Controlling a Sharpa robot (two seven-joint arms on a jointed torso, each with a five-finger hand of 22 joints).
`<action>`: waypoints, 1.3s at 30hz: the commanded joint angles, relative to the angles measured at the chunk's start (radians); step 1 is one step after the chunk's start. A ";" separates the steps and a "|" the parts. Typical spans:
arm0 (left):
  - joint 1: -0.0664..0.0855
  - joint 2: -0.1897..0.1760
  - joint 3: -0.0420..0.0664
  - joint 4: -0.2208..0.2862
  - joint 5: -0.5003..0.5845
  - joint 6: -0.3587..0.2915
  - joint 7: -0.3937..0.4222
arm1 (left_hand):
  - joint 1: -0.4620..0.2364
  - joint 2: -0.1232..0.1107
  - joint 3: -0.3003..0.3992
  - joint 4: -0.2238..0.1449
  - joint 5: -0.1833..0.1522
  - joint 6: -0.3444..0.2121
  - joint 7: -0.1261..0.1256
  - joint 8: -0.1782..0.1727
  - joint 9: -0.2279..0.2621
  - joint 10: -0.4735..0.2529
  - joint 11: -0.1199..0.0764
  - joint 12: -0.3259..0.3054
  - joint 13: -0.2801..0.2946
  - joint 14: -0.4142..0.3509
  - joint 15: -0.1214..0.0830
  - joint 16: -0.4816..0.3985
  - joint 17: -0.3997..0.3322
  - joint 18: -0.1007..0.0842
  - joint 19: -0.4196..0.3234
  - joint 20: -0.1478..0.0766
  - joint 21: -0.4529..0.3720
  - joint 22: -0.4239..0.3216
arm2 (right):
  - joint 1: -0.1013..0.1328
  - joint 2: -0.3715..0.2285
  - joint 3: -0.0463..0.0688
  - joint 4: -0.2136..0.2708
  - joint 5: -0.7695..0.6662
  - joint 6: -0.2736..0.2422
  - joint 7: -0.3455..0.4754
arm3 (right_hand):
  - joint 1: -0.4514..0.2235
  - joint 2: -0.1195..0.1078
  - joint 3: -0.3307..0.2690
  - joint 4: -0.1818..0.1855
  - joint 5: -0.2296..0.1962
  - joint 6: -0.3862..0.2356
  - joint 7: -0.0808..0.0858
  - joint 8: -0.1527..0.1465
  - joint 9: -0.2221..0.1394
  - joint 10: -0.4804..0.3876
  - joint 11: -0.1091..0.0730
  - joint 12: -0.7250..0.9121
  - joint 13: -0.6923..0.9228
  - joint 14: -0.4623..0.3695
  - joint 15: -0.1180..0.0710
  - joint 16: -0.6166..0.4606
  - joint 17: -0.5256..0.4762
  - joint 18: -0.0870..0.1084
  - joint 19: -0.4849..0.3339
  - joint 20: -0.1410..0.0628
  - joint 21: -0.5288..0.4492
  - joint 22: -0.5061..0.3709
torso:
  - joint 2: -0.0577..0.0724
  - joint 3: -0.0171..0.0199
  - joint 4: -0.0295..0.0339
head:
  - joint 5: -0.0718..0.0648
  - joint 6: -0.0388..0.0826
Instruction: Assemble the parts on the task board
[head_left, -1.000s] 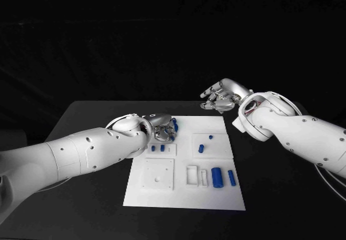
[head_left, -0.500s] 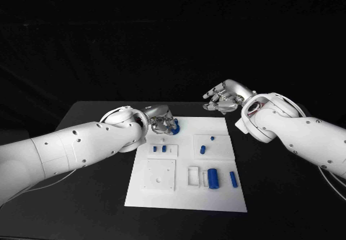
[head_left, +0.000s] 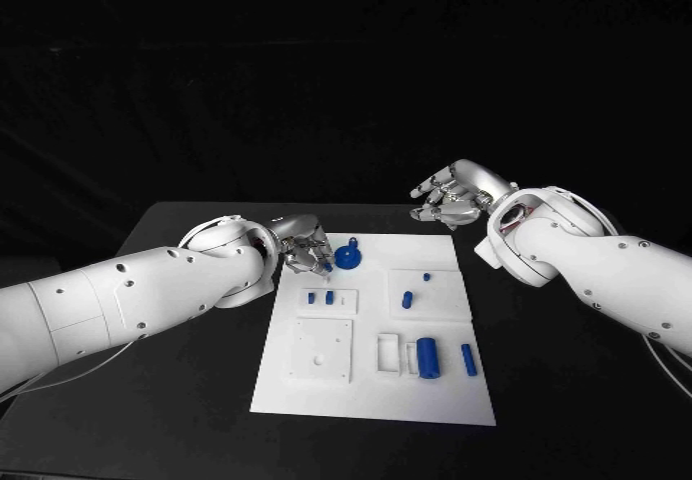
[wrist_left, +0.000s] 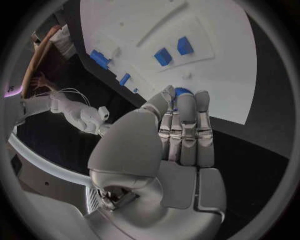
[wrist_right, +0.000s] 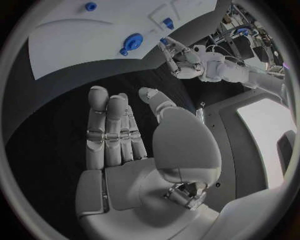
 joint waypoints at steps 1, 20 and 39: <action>-0.004 -0.001 -0.004 -0.006 0.001 0.013 -0.005 | 0.001 0.005 -0.006 0.000 -0.006 0.000 0.002 0.001 0.001 -0.001 0.001 0.000 0.000 0.004 0.001 -0.007 0.002 0.010 -0.002 -0.007 0.002 0.020 | 0.000 0.000 0.001 0.002 0.001 0.003 0.006 | -0.003 0.002 -0.004 0.003 0.005 -0.001 0.007 0.001 0.001 0.007 0.002 -0.005 -0.001 -0.007 0.003 0.006 -0.001 0.014 0.033 0.005 -0.007 0.030 | 0.002 -0.0003 -0.0012 | 0.002 0.001; -0.026 0.029 -0.013 -0.062 -0.014 0.014 0.001 | 0.003 0.003 -0.009 0.003 -0.007 -0.003 0.003 0.000 0.001 -0.004 0.002 0.000 0.000 0.003 0.001 -0.009 0.003 0.010 -0.001 -0.007 -0.001 0.020 | 0.000 0.001 0.001 0.002 0.001 0.002 0.007 | -0.003 0.002 -0.004 0.003 0.005 -0.001 0.007 0.001 0.001 0.007 0.002 -0.005 -0.001 -0.007 0.003 0.006 -0.001 0.014 0.033 0.005 -0.007 0.030 | 0.002 0.0015 -0.0021 | 0.000 -0.001; -0.030 0.035 -0.014 -0.067 -0.019 0.031 -0.002 | 0.005 0.003 -0.008 0.004 -0.005 -0.003 0.003 0.001 0.001 -0.003 0.002 0.000 0.000 0.003 0.001 -0.011 0.004 0.010 -0.001 -0.007 -0.001 0.020 | 0.000 0.001 0.001 0.002 0.001 0.003 0.007 | -0.003 0.002 -0.004 0.003 0.005 -0.001 0.007 0.001 0.001 0.007 0.002 -0.005 -0.001 -0.007 0.003 0.006 -0.001 0.014 0.033 0.005 -0.007 0.030 | 0.002 0.0005 -0.0022 | -0.001 -0.003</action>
